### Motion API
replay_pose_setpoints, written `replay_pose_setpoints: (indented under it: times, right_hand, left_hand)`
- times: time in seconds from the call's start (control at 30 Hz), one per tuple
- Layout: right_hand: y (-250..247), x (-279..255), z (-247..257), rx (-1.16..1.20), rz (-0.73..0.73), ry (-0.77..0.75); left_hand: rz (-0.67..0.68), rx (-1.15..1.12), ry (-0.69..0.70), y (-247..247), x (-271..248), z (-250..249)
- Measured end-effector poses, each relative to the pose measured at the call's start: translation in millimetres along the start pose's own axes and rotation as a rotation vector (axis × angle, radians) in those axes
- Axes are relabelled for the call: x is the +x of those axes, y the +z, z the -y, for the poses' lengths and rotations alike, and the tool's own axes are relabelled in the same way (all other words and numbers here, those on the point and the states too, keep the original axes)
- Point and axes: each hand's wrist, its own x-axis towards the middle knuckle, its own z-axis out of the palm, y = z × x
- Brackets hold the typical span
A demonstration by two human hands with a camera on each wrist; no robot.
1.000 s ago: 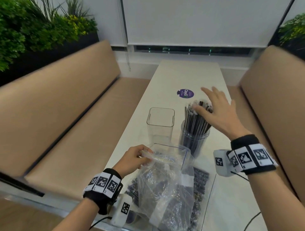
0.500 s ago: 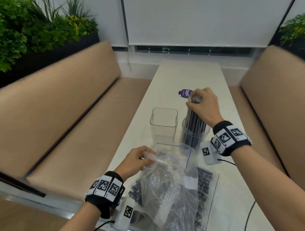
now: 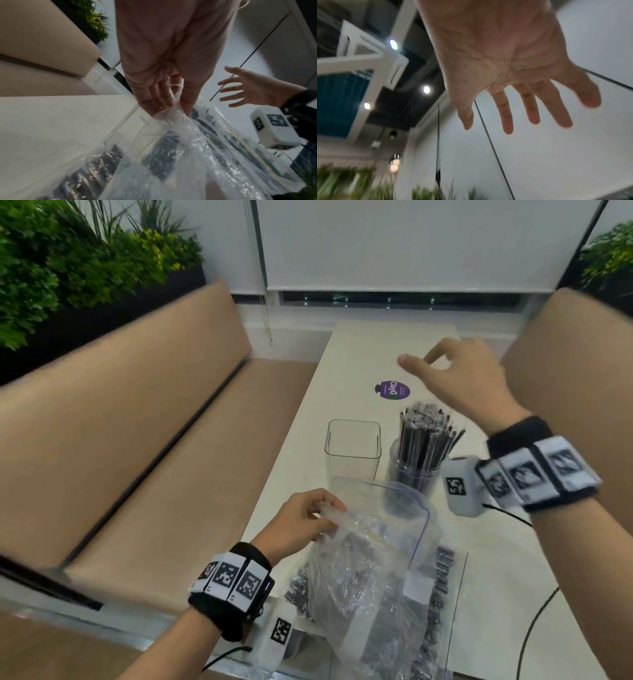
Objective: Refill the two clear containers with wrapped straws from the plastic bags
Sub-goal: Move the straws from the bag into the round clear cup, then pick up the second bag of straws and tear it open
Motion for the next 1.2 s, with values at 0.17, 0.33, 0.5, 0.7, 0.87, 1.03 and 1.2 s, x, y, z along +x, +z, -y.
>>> replay_pose_setpoints:
  times: [0.17, 0.33, 0.5, 0.7, 0.87, 1.03, 1.2]
  right_hand:
    - [-53.7, -80.6, -28.0, 0.188, 0.130, 0.034]
    - [-39.5, -141.8, -71.7, 0.331, 0.431, 0.160]
    - [-27.4, -141.4, -137.3, 0.654, 0.224, 0.319]
    - [-8.0, -114.5, -227.8, 0.696, 0.204, 0.496]
    - [18.0, -102.5, -271.0, 0.289, 0.531, 0.528]
    - [11.4, -111.7, -250.4, 0.225, 0.209, 0.180]
    - [11.0, -127.4, -214.4, -0.038, 0.373, 0.008]
  left_hand:
    - [0.048, -0.151, 0.119, 10.4, -2.4, -28.7]
    - [0.028, -0.311, 0.216, 51.7, 8.2, -61.4]
    - [0.014, -0.228, 0.210, 99.0, 28.2, -72.3]
    - [0.018, 0.098, 0.028, 110.0, 35.4, -41.3]
    - [-0.181, 0.348, -0.231, 85.2, 42.7, 8.9]
    - [-0.316, 0.598, -0.453, 73.8, 46.8, 57.7]
    - [-0.312, 0.682, -0.582, 74.1, 43.3, 80.9]
